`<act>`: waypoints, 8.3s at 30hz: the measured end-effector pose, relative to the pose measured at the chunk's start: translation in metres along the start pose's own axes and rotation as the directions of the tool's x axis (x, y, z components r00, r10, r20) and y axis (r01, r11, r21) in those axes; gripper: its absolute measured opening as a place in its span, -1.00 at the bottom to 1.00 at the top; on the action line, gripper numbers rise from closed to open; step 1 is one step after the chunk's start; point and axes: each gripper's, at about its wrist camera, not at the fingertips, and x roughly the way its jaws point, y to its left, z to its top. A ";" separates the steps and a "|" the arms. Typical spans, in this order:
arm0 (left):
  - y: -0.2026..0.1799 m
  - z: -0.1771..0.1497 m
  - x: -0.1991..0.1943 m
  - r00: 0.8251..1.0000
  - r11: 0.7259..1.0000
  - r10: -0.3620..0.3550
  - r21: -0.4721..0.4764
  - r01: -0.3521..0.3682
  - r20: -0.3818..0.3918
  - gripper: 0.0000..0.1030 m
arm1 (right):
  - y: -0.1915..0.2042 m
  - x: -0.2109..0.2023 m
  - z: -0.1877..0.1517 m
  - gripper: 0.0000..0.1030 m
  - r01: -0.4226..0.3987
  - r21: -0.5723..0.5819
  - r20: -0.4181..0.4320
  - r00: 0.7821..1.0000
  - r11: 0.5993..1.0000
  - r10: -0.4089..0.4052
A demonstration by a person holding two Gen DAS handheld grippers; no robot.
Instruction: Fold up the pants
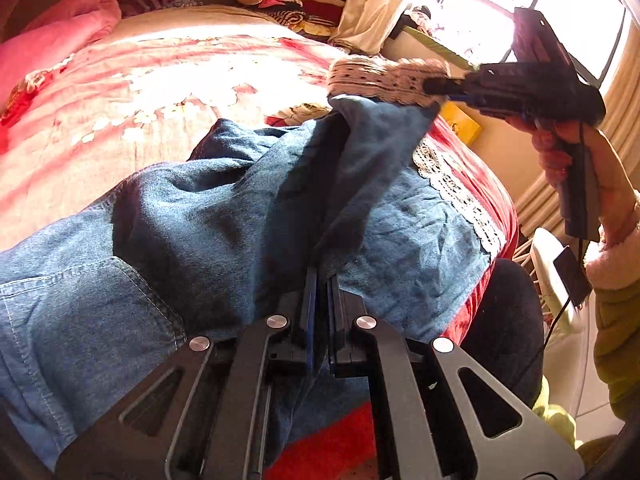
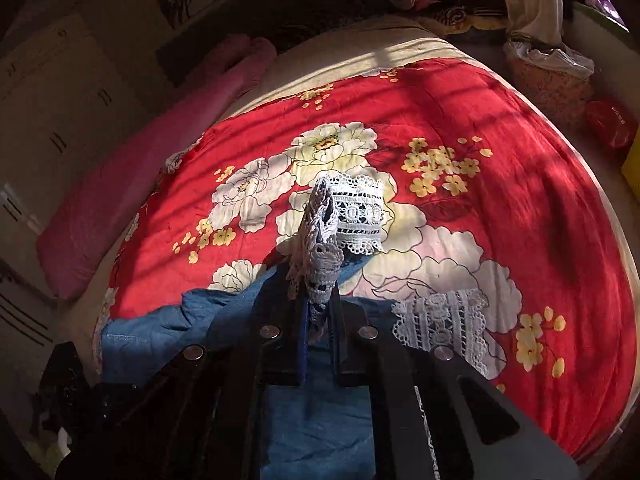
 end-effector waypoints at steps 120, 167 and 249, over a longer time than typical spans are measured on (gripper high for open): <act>0.087 0.048 -0.068 0.936 0.914 0.332 -0.283 -0.289 0.117 0.15 | -0.103 -0.030 -0.084 0.50 0.011 0.142 0.035 0.999 0.990 -0.016; 0.012 0.029 -0.065 0.956 0.964 0.259 -0.099 -0.247 0.141 0.45 | -0.045 -0.071 -0.147 0.19 0.061 0.007 0.086 0.994 0.998 -0.062; 0.134 0.086 -0.014 0.974 0.923 -0.214 -0.311 0.226 0.076 0.49 | 0.196 0.045 -0.163 0.04 -0.342 -0.406 -0.098 0.938 0.847 0.332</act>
